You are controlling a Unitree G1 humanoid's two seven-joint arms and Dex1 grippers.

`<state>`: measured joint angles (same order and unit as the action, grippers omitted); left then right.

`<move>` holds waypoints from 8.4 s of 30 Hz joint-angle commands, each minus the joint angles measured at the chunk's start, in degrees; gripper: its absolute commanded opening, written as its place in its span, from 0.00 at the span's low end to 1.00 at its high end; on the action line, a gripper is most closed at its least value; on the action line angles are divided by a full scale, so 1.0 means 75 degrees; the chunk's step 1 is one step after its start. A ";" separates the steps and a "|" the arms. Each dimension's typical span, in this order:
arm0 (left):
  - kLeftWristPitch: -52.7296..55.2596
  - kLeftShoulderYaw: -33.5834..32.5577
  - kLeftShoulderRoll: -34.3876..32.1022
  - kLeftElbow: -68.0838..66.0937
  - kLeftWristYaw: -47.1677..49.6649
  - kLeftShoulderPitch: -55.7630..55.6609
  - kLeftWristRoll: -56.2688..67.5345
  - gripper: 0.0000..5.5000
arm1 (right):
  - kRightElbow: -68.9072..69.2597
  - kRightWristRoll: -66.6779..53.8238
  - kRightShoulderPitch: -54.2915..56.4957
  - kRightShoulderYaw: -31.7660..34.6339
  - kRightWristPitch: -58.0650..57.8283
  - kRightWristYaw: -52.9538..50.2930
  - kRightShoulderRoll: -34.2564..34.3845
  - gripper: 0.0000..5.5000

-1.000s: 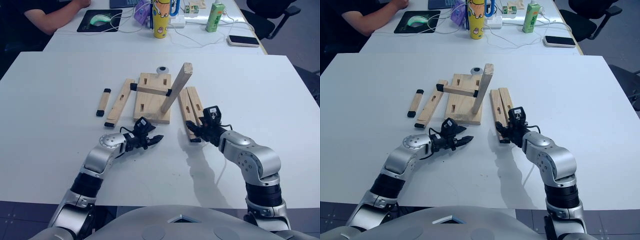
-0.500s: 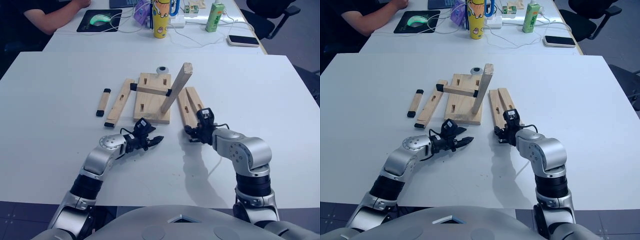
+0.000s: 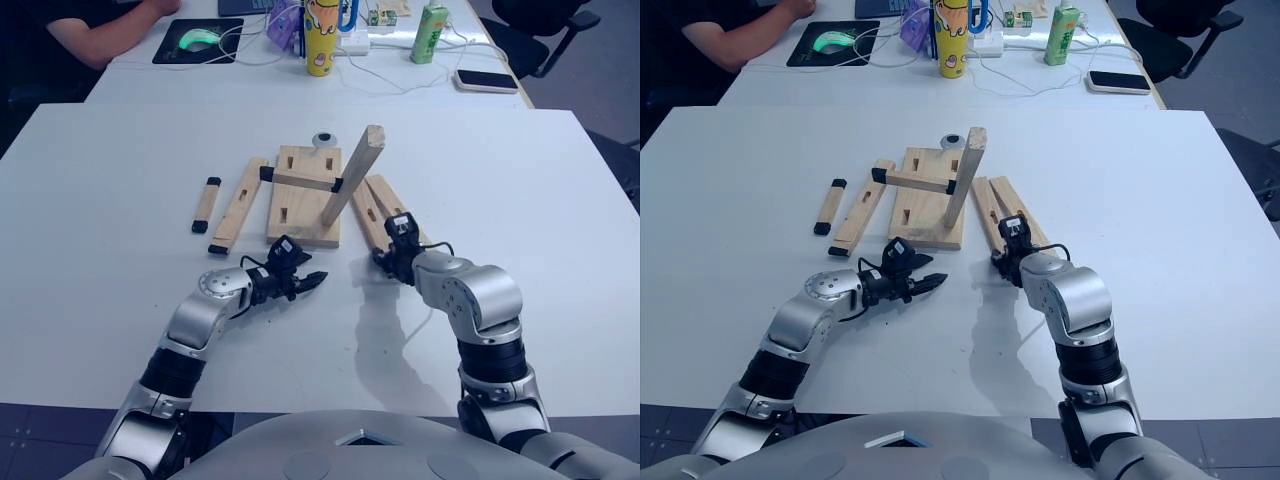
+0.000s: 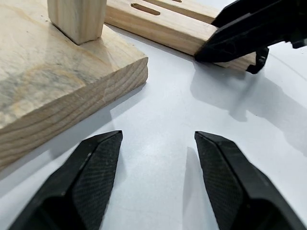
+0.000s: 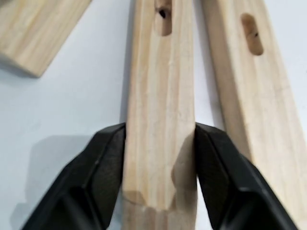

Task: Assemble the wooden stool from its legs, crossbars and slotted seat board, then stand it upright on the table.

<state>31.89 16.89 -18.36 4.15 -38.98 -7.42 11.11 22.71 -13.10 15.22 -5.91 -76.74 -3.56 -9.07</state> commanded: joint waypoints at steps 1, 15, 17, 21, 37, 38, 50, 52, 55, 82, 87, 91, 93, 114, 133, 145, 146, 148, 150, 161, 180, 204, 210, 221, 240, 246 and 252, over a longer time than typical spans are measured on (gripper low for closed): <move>-0.0232 -0.0053 -0.0102 -0.0148 -0.0020 -0.0148 -0.0107 0.51 | 0.0018 0.0127 0.0305 0.0789 0.0993 -0.0186 0.0550 0.38; -0.0583 -0.0301 -0.0289 -0.0481 -0.0217 -0.0414 -0.0099 0.51 | -0.1042 -0.0928 -0.0165 0.1847 0.3437 0.1586 0.0296 0.38; -0.0586 -0.0282 -0.0310 -0.0480 -0.0223 -0.0406 -0.0138 0.51 | -0.0987 -0.0924 -0.0417 0.1327 0.3090 0.1824 0.0042 0.38; -0.0592 -0.0285 -0.0294 -0.0524 -0.0213 -0.0368 -0.0151 0.51 | -0.0633 -0.0709 -0.0633 0.0477 0.2720 0.1955 -0.0332 0.38; -0.0533 -0.0177 -0.0157 -0.0528 -0.0201 -0.0288 -0.0113 0.51 | -0.1342 0.0180 -0.0295 -0.0712 0.3259 0.2031 -0.0711 0.52; -0.0536 -0.0167 -0.0150 -0.0547 -0.0215 -0.0306 -0.0116 0.51 | -0.1517 0.0248 -0.0231 -0.0739 0.3374 0.2013 -0.0625 0.52; -0.0562 -0.0097 -0.0166 -0.0661 -0.0313 -0.0393 -0.0147 0.51 | -0.2832 0.0887 -0.0067 -0.0882 0.4242 0.2010 -0.0265 0.41; -0.0560 -0.0091 -0.0173 -0.0658 -0.0325 -0.0380 -0.0147 0.51 | -0.2796 0.0990 -0.0123 -0.0924 0.4279 0.1992 -0.0272 0.38; -0.0560 -0.0094 -0.0170 -0.0653 -0.0334 -0.0365 -0.0153 0.51 | -0.2810 0.1120 -0.0123 -0.0959 0.4349 0.1983 -0.0269 0.38; 0.1257 -0.1196 -0.0880 0.1353 -0.1381 -0.0058 0.2181 0.51 | -0.0360 -0.8185 0.1346 0.3086 0.3760 0.4177 -0.0384 0.38; 0.3025 -0.2994 -0.0945 0.2145 -0.1518 -0.0137 0.5199 0.65 | -0.0095 -0.8290 0.0433 0.2461 0.3007 0.5111 -0.1314 0.38; 0.3861 -0.4346 -0.1249 0.2059 -0.1185 -0.0459 0.7420 0.75 | -0.0165 -0.8058 -0.0098 0.2247 0.2858 0.5883 -0.1915 0.38; 0.4108 -0.4692 -0.1340 0.1829 -0.0871 -0.0690 0.8199 0.80 | -0.0115 -0.7850 -0.0360 0.2039 0.2789 0.6313 -0.2267 0.38; 0.4317 -0.4195 -0.1657 0.1161 0.0225 -0.1196 0.9915 0.82 | -0.0437 -0.6811 -0.0940 0.0944 0.2934 0.8275 -0.2865 0.38; 0.4197 -0.3904 -0.1870 0.1130 -0.0189 -0.0985 0.9285 0.38 | -0.0496 -0.6668 -0.0904 0.0815 0.2967 0.8287 -0.2845 0.38; 0.4039 -0.4346 -0.2492 0.0794 -0.0826 -0.0630 0.8543 0.37 | -0.1179 -0.6242 -0.0970 0.1331 0.3251 0.8382 -0.3268 0.62; 0.3994 -0.4456 -0.2607 0.0760 -0.0888 -0.0564 0.8454 0.37 | -0.1278 -0.5783 -0.1025 0.1163 0.3538 0.8426 -0.3381 0.63; 0.3889 -0.4775 -0.2898 0.0661 -0.1060 -0.0410 0.8260 0.37 | -0.1580 -0.4609 -0.1076 0.0651 0.4392 0.8351 -0.3452 0.63; 0.3738 -0.5130 -0.3304 0.0429 -0.1334 -0.0280 0.7983 0.37 | -0.1709 -0.3614 -0.1121 0.0164 0.5284 0.8025 -0.3117 0.63; 0.1394 -0.5632 -0.3868 -0.1200 -0.1916 -0.1348 0.5779 0.37 | -0.2974 0.0494 -0.0707 -0.1982 0.8136 0.5147 -0.0880 0.63; 0.0626 -0.5267 -0.3235 -0.2317 -0.2245 -0.2118 0.4795 0.37 | -0.5341 0.3180 0.1255 -0.3148 0.8395 0.4141 0.0484 0.63; 0.0706 -0.5838 -0.2704 -0.1069 -0.1458 -0.1233 0.5057 0.37 | -0.3421 0.1943 0.0000 -0.3722 0.2527 0.6631 -0.2228 0.63; 0.0719 -0.5533 -0.2301 -0.0396 -0.1254 -0.1236 0.5109 0.37 | -0.3033 0.1700 -0.0350 -0.2721 0.5034 0.6115 -0.2045 0.63; 0.0429 -0.4874 -0.2561 -0.0243 -0.1530 -0.1402 0.4429 0.37 | -0.1999 -0.0110 -0.1123 -0.0663 0.7120 0.5367 -0.0629 0.52; -0.0153 -0.2989 -0.2530 0.0693 -0.2566 -0.1081 0.3433 0.37 | -0.3227 0.0485 -0.1320 -0.0674 0.7612 0.3810 0.0175 0.05; -0.0513 -0.2608 -0.2544 0.0539 -0.2631 -0.1100 0.2982 0.37 | -0.3498 0.0712 -0.1376 -0.0761 0.7716 0.3729 0.0111 0.05; -0.0563 -0.2509 -0.2717 0.0558 -0.2592 -0.1190 0.2812 0.37 | -0.3592 0.0937 -0.1458 -0.1028 0.7446 0.3700 0.0061 0.05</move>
<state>26.02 -3.09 -37.39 8.74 -58.86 -16.13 34.36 -2.30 -7.66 5.87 -12.47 -17.55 24.89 -7.96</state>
